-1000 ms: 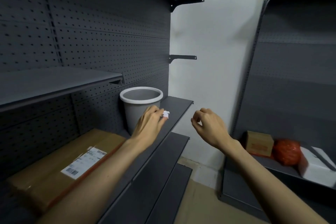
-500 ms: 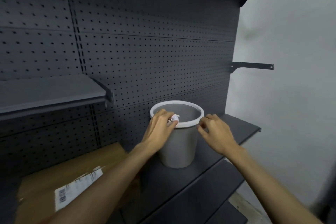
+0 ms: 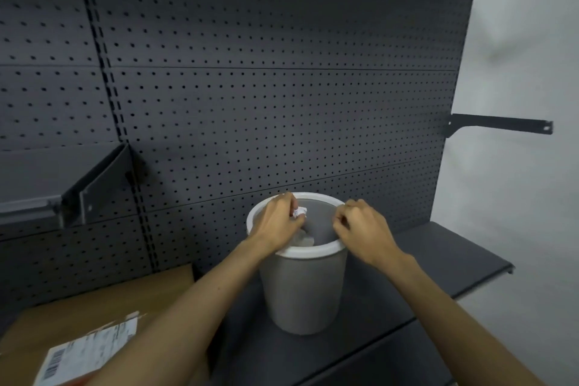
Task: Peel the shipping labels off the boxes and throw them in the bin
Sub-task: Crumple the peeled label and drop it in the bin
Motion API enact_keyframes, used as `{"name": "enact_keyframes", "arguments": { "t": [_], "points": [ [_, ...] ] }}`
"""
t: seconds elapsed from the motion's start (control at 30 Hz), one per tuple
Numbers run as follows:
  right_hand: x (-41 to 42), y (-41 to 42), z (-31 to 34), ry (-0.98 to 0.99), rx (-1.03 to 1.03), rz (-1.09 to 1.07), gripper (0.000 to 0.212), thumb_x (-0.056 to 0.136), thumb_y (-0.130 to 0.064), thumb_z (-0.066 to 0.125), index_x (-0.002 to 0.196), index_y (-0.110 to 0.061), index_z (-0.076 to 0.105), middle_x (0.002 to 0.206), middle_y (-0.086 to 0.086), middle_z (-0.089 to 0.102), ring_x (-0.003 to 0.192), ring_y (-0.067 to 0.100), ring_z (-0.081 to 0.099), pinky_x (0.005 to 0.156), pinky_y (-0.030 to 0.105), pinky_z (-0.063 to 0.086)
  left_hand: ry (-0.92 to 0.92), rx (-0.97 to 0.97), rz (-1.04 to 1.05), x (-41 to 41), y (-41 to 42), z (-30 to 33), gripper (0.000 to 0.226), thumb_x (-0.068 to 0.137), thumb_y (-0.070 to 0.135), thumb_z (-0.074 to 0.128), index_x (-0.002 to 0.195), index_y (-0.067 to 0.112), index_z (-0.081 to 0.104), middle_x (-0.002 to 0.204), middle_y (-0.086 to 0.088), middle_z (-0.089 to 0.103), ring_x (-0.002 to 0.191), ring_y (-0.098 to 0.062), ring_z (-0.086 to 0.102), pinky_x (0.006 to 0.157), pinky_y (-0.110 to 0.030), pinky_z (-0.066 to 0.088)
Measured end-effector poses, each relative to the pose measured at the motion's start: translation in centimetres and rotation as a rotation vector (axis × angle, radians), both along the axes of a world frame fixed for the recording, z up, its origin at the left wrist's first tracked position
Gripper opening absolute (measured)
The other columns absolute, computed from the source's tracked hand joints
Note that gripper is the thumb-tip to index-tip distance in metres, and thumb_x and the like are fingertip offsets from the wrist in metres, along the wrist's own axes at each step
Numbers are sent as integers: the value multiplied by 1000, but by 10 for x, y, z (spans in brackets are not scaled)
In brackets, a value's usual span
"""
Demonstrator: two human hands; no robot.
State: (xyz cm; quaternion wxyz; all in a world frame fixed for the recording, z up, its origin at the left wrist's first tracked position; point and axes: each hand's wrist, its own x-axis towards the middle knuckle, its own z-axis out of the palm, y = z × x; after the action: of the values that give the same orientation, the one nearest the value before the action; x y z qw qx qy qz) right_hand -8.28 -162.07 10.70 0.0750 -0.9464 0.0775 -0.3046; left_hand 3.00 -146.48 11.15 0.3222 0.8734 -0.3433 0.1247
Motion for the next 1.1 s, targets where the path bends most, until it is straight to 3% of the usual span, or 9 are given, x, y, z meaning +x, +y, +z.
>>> {"name": "enact_keyframes", "arguments": {
  "t": [0.13,0.27,0.57,0.67,0.73,0.8,0.9,1.0,1.1],
  "points": [
    [-1,-14,-1,15,0,-3,21,94,-22,48,89,-10,65,93,3,61,89,20,52,71,30,42,6,110,-8,6,-29,-10,18,95,33,53,88,17,56,92,-3,62,80,-22,58,74,-44,53],
    [-9,-24,1,14,-1,-4,21,94,-22,48,89,-10,65,91,4,62,88,22,53,73,34,45,37,208,-50,5,-44,-17,16,84,7,61,98,16,62,100,-5,63,87,-26,60,76,-40,53],
    [-19,-32,5,-19,-19,24,21,94,-23,47,92,-11,65,93,3,63,87,21,54,76,33,45,68,87,-20,9,-56,-20,7,85,12,66,79,13,62,77,1,61,71,-16,58,60,-25,42],
    [-20,-32,4,-29,-24,34,21,94,-23,48,90,-12,66,90,3,63,85,21,55,76,33,44,69,135,-1,8,-54,-20,20,86,12,62,66,13,60,65,3,59,61,-16,55,55,-26,39],
    [-21,-33,4,-31,-29,36,22,94,-23,47,88,-12,65,88,2,63,83,21,55,75,32,43,33,180,27,7,-53,-19,31,86,10,54,56,10,45,59,0,48,59,-25,46,53,-31,36],
    [-21,-33,4,-33,-28,37,22,94,-22,47,88,-13,65,87,2,63,82,21,55,73,31,42,19,211,36,5,-52,-18,32,84,7,48,54,10,37,61,-5,45,62,-32,45,54,-35,37],
    [-23,-32,3,-34,-37,35,22,94,-22,47,87,-13,65,87,1,64,81,21,55,70,28,37,40,262,38,1,-52,-16,28,84,6,51,57,13,48,72,-12,56,71,-36,55,58,-34,39],
    [-25,-32,3,-31,-39,34,22,94,-23,46,88,-13,65,88,1,64,82,21,55,70,29,36,39,245,44,0,-51,-16,5,85,13,62,80,14,63,91,-9,65,83,-28,61,69,-37,50],
    [-28,-33,2,-32,-37,33,22,94,-23,46,87,-13,64,87,2,65,81,21,56,71,30,37,45,217,60,0,-53,-17,10,83,10,60,77,18,58,91,-5,62,83,-25,59,71,-37,50]
  ]
}}
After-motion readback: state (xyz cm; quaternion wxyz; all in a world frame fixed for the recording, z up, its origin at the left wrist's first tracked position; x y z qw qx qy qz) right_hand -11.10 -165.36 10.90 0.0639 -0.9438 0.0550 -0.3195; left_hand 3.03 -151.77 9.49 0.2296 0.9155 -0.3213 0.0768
